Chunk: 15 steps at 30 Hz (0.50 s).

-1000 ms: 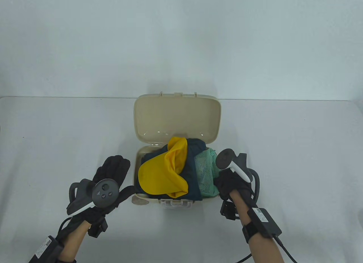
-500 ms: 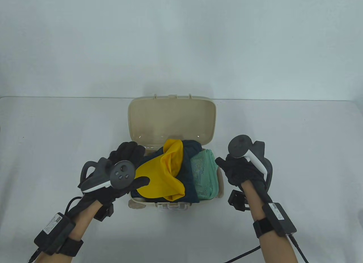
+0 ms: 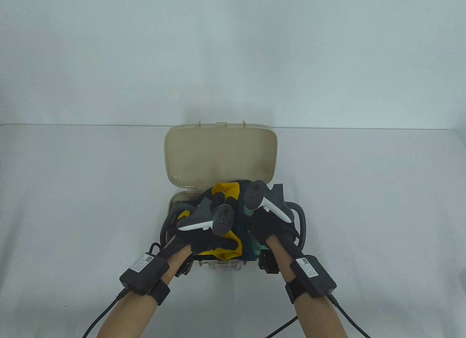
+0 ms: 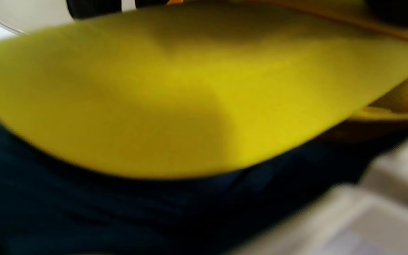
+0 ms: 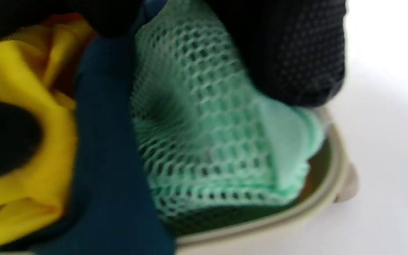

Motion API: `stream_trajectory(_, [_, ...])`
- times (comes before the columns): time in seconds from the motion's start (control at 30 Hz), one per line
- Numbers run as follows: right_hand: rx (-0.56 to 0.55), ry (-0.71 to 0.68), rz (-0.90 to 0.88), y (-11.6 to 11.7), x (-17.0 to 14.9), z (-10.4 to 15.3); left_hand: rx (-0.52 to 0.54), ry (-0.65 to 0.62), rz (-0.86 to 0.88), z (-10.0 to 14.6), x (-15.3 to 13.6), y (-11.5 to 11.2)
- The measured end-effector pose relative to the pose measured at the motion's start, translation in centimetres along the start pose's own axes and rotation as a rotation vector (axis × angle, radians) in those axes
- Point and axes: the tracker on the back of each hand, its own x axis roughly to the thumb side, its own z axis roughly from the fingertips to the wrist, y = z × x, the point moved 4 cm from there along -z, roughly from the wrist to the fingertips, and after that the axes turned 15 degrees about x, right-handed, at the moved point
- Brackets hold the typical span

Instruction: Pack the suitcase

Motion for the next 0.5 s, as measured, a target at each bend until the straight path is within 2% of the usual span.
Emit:
stream_trajectory(0.2, [0.008, -0.007, -0.034, 0.9, -0.4, -1.2, -0.084, -0.007, -0.118, -0.6, 0.8, -2.5])
stream_trajectory(0.33, [0.046, -0.021, -0.107, 2.1, -1.4, -2.2, -0.092, 0.005, -0.098, -0.7, 0.6, -2.6])
stream_trajectory(0.5, [0.027, -0.012, -0.123, 2.3, -1.5, -2.4, -0.133, 0.011, -0.13, -0.5, 0.3, -2.9])
